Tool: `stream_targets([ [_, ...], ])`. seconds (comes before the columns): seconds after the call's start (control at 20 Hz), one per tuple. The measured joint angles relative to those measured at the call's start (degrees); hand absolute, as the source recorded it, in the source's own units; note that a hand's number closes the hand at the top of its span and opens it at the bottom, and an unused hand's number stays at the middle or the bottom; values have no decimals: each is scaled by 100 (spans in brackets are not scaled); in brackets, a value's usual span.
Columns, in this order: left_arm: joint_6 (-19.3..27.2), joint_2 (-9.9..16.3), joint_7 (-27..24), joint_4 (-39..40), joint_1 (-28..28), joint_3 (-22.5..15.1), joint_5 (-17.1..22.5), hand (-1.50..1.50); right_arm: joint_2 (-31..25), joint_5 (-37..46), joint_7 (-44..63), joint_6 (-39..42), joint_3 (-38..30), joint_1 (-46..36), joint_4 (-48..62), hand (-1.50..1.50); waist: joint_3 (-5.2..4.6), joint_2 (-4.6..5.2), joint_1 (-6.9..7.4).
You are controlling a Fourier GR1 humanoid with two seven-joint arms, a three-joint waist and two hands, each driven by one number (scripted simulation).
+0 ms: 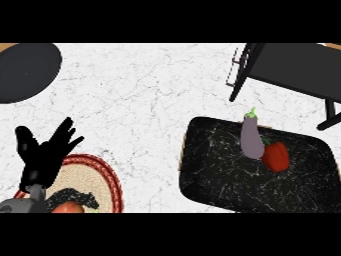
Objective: Pick the bell pepper from the tray and place it in the tiered shelf
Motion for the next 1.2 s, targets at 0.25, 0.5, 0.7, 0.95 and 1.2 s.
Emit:
stream_targets([
  [0.25,-71,-63,-86,64,-51,6,-49,0,257,638,1329,-499,567,-446,-556,-150,5,11,48],
  [0.5,-112,-105,-100,89,-56,53,-115,0,656,1188,2104,-518,1059,-765,-584,-150,14,11,56],
  [0.7,-214,-98,-133,97,-25,147,-97,0,943,1598,2592,-382,1410,-960,-668,-150,16,9,52],
  [0.95,-193,-167,-102,77,-2,194,-187,0,1251,2106,2933,-215,1612,-918,-648,-150,21,5,35],
  [1.2,-270,-183,102,-149,84,232,-193,0,1701,2788,3179,-219,1762,-951,-537,-150,10,14,33],
])
